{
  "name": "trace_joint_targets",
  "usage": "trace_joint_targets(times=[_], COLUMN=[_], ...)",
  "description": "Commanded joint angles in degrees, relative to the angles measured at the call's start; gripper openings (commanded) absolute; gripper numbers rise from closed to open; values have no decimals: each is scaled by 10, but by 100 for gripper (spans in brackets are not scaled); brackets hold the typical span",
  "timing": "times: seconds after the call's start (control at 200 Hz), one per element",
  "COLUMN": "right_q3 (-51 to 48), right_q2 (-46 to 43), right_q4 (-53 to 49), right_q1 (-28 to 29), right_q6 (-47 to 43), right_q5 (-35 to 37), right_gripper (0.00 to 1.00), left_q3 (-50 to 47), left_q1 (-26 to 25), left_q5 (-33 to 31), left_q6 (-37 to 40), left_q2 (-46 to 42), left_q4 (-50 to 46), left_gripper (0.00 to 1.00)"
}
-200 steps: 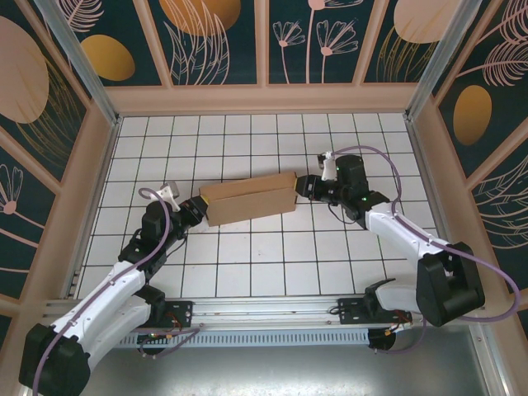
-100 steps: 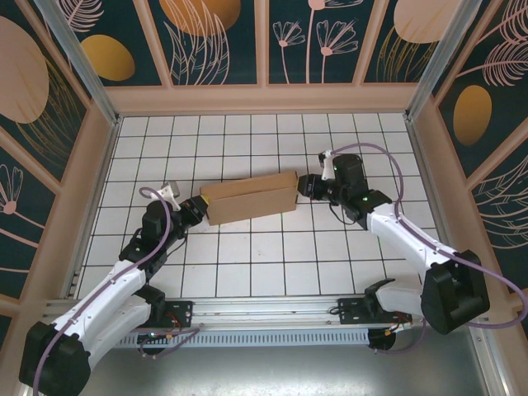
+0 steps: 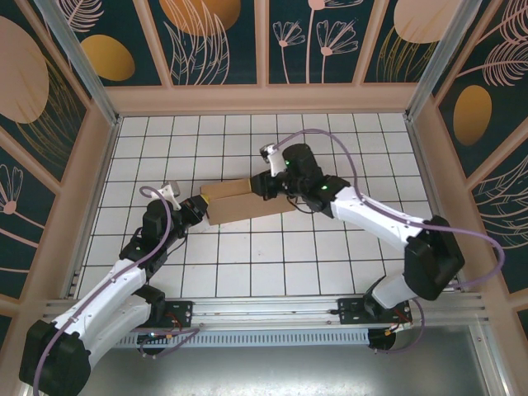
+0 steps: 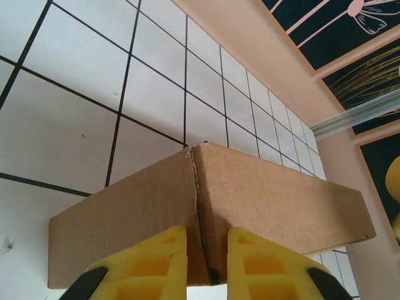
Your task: Fold the paper box
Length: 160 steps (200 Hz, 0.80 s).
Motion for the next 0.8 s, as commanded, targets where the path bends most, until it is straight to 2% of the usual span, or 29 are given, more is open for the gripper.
trace_joint_targets(times=[0.0,0.24,0.34,0.52,0.671,0.796], right_q3=[7,-8,-22,-75,-150,-200], right_q2=[17,66,68,22,-41,-78], right_q4=[29,-5,-22,0,71,126], right_q1=[7,0,1,11,15,19], right_q6=[9,9,16,11,-1,-31], right_q5=[-12,45,46,68,98,125], right_gripper=[15,12,12,12,13,13], left_q3=[-28,-30,-28,-14,4,5], left_q1=[3,3,3,3,3,3], left_q5=[-12,-13,-13,-2,12,16], left_q6=[13,13,12,14,27,24], left_q2=[26,23,22,44,83,85], left_q4=[-134,-133,-133,-110,-77,-62], left_gripper=[15,14,15,18,24,24])
